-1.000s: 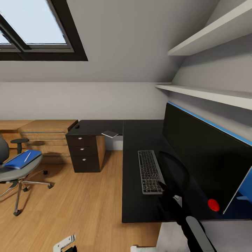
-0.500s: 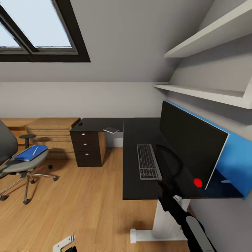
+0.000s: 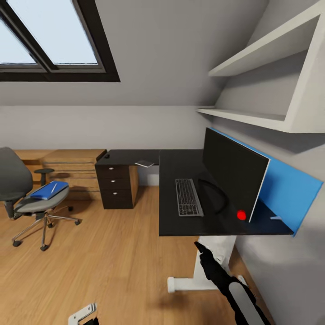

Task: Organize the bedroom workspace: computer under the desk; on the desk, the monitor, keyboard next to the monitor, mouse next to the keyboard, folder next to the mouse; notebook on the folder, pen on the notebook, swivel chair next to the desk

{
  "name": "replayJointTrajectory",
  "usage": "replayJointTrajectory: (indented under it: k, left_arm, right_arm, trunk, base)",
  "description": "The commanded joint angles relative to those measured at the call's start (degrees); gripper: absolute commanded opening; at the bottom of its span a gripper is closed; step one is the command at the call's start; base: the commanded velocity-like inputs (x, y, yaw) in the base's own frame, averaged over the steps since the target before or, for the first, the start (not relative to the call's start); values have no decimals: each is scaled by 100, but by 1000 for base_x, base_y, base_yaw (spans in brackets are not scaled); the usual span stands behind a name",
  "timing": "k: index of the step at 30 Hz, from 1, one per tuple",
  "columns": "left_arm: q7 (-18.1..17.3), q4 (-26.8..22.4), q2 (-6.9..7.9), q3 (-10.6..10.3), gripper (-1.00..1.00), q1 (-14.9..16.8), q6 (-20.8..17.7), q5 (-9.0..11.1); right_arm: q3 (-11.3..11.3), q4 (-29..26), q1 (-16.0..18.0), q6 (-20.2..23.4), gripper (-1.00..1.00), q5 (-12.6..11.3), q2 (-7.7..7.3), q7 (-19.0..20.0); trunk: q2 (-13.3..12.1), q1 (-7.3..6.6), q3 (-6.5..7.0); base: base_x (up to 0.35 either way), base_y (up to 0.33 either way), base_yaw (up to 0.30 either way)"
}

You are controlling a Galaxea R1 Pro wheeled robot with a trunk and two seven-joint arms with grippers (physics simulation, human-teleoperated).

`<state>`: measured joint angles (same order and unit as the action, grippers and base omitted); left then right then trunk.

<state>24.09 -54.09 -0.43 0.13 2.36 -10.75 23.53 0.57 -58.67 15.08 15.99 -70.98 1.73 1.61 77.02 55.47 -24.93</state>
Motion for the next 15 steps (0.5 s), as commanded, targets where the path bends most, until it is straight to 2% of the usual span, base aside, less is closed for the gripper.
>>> replayJointTrajectory:
  k: [1,3,4,7,8,10,11,12,13,15]
  left_arm:
    - [25,-9,-1,0,100,2,-24,31]
    - [25,-8,-1,-1,100,2,-24,29]
    - [25,-8,-1,-2,100,2,-24,25]
    - [25,-9,-6,-6,100,2,-24,23]
    - [23,-11,-10,-8,100,2,-24,22]
    - [21,-9,-13,-13,100,2,-24,21]
    - [19,-7,-17,-18,100,2,-24,21]
    - [19,-7,-17,-18,100,2,-24,21]
    - [16,-3,-18,-22,100,2,-24,23]
    - [10,-1,-18,-27,100,2,-24,25]
  right_arm:
    - [13,110,4,-57,100,150,3,11]
    - [45,325,4,-199,100,500,11,16]
    - [85,549,3,-353,100,887,21,19]
    - [178,927,3,-624,100,1521,33,18]
    - [274,1220,3,-858,100,1974,43,18]
    - [387,1562,3,-1154,100,2443,54,12]
    - [498,1965,3,-1536,100,2913,61,5]
    - [498,1965,3,-1536,100,2913,61,5]
    - [581,2417,3,-2025,100,3353,64,-2]
    - [633,2894,3,-2627,100,3741,62,-9]
  trunk:
    - [4,-4,-6]
    - [4,-4,-6]
    - [4,-4,-6]
    - [4,-4,-6]
    - [4,-4,-6]
    - [4,-4,-6]
    - [4,-4,-6]
    - [4,-4,-6]
    - [4,-4,-6]
    - [4,-4,-6]
  base:
    - [-336,0,0]
    - [-336,0,0]
    - [-336,0,0]
    - [-316,0,0]
    - [-235,18,0]
    - [-176,50,0]
    - [-100,128,0]
    - [-100,128,0]
    - [-64,190,0]
    - [-46,226,0]
